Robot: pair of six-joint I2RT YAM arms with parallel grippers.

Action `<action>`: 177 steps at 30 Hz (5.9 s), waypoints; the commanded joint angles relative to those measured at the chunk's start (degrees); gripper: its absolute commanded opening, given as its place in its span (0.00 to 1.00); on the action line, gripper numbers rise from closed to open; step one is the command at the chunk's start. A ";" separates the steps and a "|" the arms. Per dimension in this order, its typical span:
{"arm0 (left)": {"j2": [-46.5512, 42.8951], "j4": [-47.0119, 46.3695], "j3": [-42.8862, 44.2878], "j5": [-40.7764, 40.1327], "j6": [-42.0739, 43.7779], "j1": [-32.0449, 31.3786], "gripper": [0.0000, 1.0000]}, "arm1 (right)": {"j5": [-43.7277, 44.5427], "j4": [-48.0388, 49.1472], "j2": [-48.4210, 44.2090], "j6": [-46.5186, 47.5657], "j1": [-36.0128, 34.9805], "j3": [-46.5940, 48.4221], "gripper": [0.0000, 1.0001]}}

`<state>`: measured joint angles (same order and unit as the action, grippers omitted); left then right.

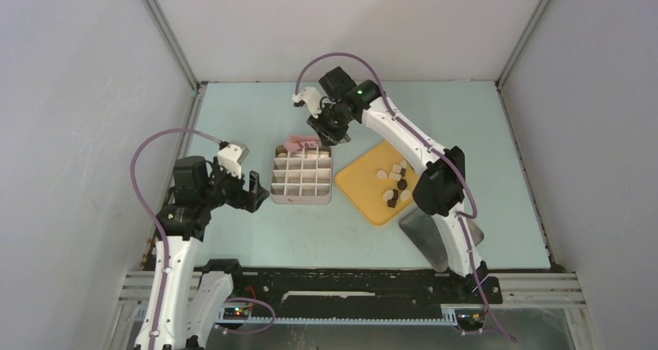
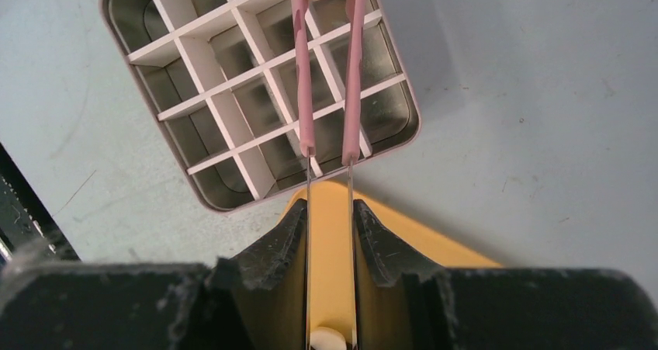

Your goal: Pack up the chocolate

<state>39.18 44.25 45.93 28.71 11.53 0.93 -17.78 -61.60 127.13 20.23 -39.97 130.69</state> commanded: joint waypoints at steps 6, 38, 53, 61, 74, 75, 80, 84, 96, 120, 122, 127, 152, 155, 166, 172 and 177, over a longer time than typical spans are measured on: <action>-0.26 -0.33 -0.23 1.00 -0.04 0.66 0.84 | 1.28 0.89 2.70 -0.98 -0.60 4.13 0.30; 2.86 -2.22 -0.23 2.43 -0.80 0.65 0.84 | 5.33 5.62 -40.63 3.89 19.74 -50.40 0.34; 2.91 -2.21 -0.23 2.14 -0.93 0.65 0.84 | 4.59 6.08 -32.97 4.84 21.87 -50.45 0.37; 3.66 -2.37 -0.14 2.13 -0.82 0.65 0.84 | 2.88 3.56 -31.08 5.12 21.87 -50.54 0.38; 3.80 -2.59 -0.23 2.39 -0.65 0.70 0.84 | -0.17 -0.23 -33.06 4.84 21.15 -51.31 0.20; 3.71 -2.59 -0.23 2.40 -0.63 0.66 0.84 | -0.23 0.26 -33.61 4.76 20.90 -51.30 0.19; 3.04 -2.53 -0.36 2.49 -0.58 0.66 0.84 | 0.37 1.81 -36.82 4.81 17.64 -49.51 0.14; 2.63 -2.38 -0.39 3.01 -0.26 0.68 0.84 | -1.36 4.24 -36.98 4.16 14.25 -46.15 0.14; 0.17 -2.54 -0.84 2.54 -0.58 1.01 0.85 | -3.10 4.00 -18.61 1.79 6.69 -23.50 0.16; 0.61 -3.14 -1.09 3.51 -1.18 1.93 0.85 | -1.21 -1.60 -10.28 0.46 5.53 -9.28 0.27; 0.89 -3.25 -1.04 3.86 -1.17 1.92 0.85 | -0.26 -0.32 -14.30 0.93 6.27 -12.61 0.26; 1.67 -3.68 -1.00 4.66 -1.63 1.91 0.85 | 3.52 2.21 -26.80 3.44 8.93 -24.88 0.26; 7.39 -4.22 -0.21 5.62 -2.43 -2.16 0.85 | 4.91 2.93 -48.59 5.66 28.44 -59.76 0.31; 6.81 -3.93 -0.17 5.35 -2.37 -2.16 0.85 | 5.63 1.13 -48.64 5.66 27.86 -59.75 0.30; 8.09 -3.73 0.08 5.24 -1.99 -2.16 0.85 | 6.71 -5.95 -53.57 7.04 27.99 -62.94 0.39; 7.93 -3.65 0.09 5.39 -1.82 -2.12 0.85 | 6.81 -5.45 -51.92 7.14 27.92 -64.82 0.41; 7.26 -3.47 0.11 5.16 -1.63 -2.16 0.85 | 7.28 -3.82 -49.75 6.84 27.76 -65.11 0.41</action>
<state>47.46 41.19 45.91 33.61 9.50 -0.99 -11.29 -66.59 76.09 26.61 -11.88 65.49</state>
